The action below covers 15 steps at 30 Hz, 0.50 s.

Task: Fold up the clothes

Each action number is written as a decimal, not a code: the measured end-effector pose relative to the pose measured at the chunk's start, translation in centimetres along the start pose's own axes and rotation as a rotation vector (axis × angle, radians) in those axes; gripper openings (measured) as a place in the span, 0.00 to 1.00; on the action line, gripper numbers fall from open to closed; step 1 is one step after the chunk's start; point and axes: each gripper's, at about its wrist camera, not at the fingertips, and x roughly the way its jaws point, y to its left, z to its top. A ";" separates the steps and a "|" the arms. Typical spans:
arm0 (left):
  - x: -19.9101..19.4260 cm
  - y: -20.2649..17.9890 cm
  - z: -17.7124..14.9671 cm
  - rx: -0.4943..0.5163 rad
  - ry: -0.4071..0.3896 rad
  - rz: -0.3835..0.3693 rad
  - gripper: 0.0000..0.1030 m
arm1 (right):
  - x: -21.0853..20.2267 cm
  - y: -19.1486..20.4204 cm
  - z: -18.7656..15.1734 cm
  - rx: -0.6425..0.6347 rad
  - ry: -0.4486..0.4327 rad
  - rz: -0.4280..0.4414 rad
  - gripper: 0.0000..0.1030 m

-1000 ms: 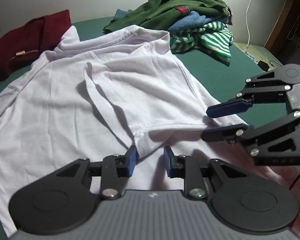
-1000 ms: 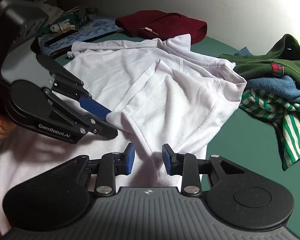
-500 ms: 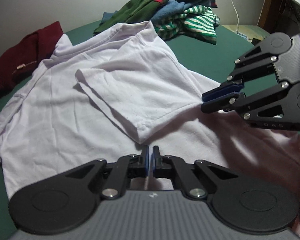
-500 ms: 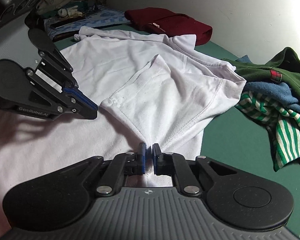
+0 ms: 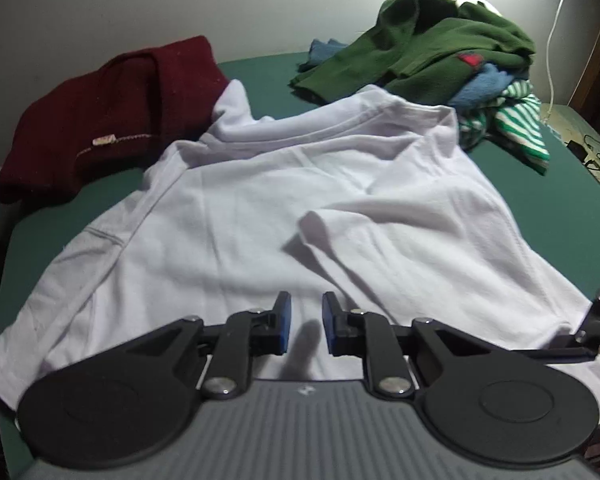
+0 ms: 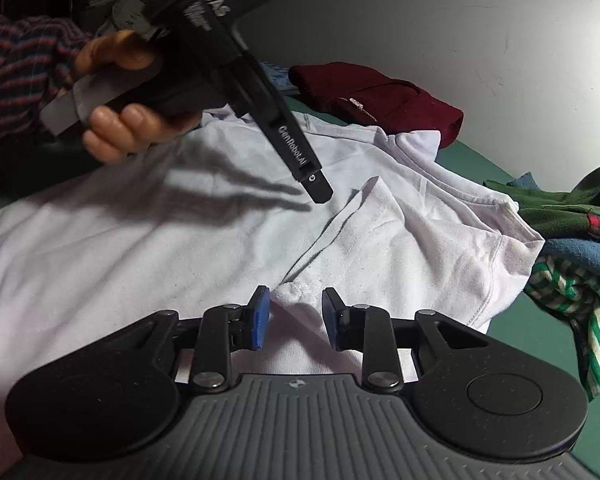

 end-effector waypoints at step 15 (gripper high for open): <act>1.4 0.8 3.1 0.189 -0.010 -0.167 0.23 | 1.8 1.3 0.1 0.082 0.032 -0.117 0.21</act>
